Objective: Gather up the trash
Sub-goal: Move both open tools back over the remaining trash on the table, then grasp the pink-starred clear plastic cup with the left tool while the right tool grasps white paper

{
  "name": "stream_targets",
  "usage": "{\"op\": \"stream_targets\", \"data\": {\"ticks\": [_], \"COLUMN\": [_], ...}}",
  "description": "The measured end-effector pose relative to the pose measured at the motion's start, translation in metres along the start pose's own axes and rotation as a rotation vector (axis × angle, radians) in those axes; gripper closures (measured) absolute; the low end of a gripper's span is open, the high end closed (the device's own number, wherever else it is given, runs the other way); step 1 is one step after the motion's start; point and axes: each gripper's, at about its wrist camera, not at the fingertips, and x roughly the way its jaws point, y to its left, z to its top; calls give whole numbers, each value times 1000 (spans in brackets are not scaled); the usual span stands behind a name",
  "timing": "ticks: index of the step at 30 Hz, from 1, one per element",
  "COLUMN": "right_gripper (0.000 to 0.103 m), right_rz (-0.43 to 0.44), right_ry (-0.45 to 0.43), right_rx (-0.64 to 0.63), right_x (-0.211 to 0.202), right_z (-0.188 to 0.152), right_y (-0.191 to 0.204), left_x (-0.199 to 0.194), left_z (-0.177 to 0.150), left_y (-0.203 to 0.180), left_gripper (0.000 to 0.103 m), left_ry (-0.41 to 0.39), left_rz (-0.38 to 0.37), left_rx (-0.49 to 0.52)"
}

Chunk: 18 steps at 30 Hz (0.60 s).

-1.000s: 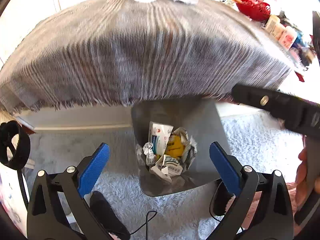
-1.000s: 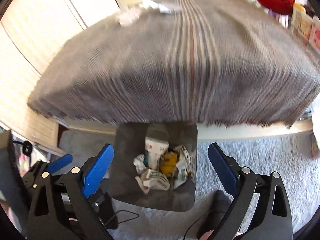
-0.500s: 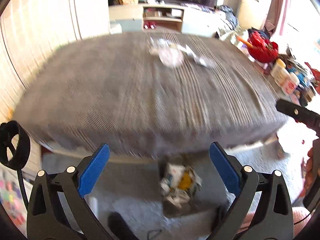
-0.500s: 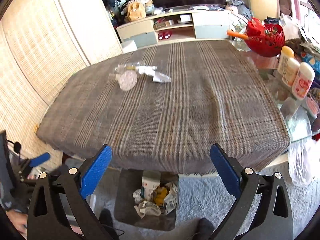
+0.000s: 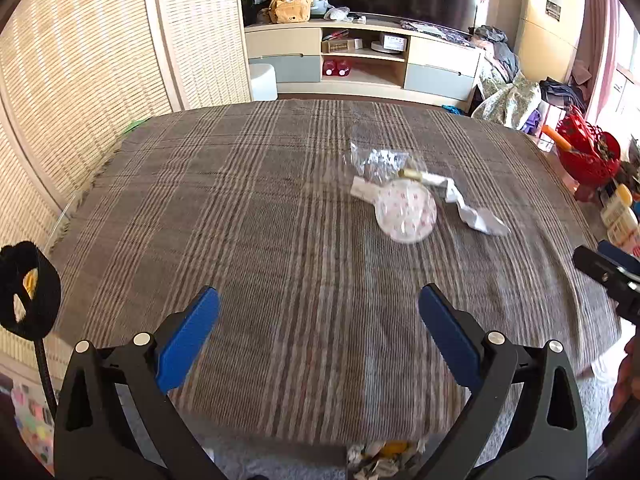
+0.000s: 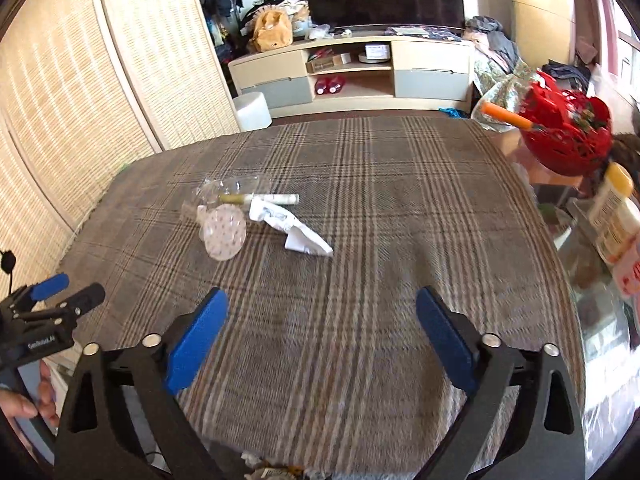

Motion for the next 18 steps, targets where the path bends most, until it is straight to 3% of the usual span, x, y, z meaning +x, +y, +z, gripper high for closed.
{"op": "stream_targets", "data": {"ticks": [9,18], "right_gripper": [44,44], "right_rz": [26,8], "right_ry": [71,113], "right_rx": [-69,-122], "right_x": [71,118], "right_z": [22,22], "right_y": [11,16], "left_x": [64,113], "left_z": [45,68], "left_y": [-9,-15], "left_gripper": [8,8], "left_ry": [26,68], "left_rz": [-14,-10], "left_rx": [-10,-25]}}
